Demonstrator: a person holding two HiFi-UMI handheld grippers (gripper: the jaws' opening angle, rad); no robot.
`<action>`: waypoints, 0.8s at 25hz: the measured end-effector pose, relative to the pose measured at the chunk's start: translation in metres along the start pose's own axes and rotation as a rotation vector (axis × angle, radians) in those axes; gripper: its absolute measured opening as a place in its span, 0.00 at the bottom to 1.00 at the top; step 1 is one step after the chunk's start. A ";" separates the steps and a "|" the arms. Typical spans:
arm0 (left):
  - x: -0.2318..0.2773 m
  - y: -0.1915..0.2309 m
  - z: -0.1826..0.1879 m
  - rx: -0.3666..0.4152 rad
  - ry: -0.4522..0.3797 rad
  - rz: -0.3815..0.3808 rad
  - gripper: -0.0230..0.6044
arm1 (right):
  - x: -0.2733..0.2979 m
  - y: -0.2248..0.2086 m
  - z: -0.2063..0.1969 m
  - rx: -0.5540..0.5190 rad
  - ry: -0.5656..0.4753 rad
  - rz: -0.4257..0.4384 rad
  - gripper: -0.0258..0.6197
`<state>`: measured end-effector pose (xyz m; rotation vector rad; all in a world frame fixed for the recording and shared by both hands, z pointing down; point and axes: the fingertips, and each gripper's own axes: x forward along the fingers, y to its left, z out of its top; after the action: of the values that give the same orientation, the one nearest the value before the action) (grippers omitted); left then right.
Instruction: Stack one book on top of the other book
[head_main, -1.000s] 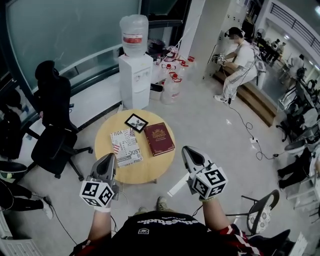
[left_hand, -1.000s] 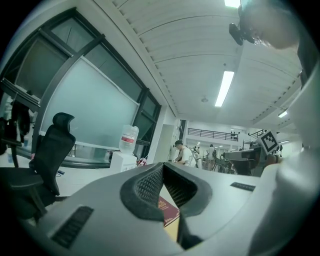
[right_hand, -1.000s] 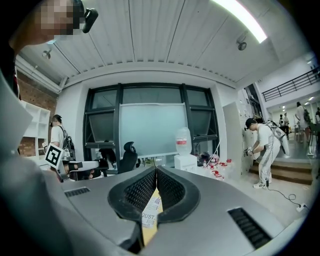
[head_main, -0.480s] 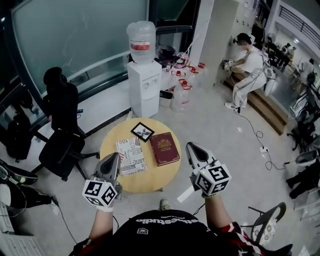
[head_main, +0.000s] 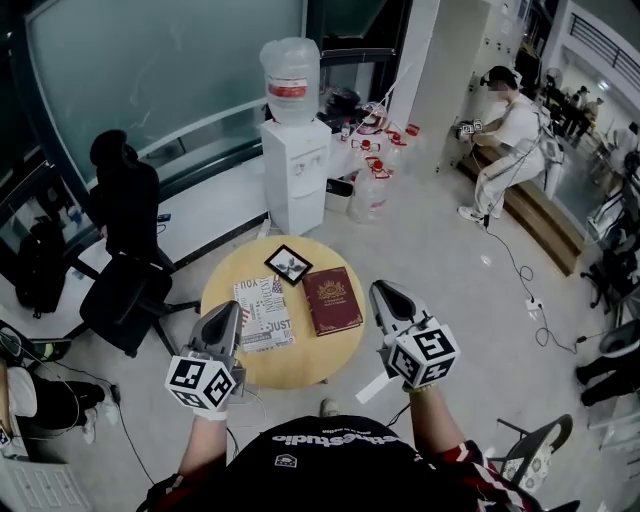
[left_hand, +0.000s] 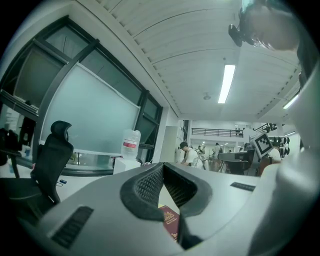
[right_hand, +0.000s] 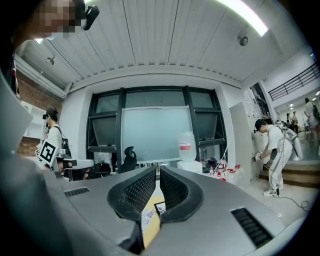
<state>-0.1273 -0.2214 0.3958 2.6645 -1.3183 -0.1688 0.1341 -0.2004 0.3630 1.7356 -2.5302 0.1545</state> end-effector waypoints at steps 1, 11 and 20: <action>0.001 0.000 0.000 0.001 0.001 0.001 0.06 | 0.001 -0.001 -0.001 0.000 0.002 0.002 0.09; 0.011 -0.004 -0.011 -0.003 0.015 -0.002 0.06 | 0.012 -0.007 -0.017 0.001 0.043 0.018 0.34; 0.016 -0.013 -0.031 -0.001 0.046 -0.014 0.06 | 0.018 -0.014 -0.043 0.027 0.090 0.022 0.38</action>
<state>-0.1021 -0.2236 0.4231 2.6608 -1.2866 -0.1093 0.1411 -0.2167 0.4083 1.6702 -2.4953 0.2637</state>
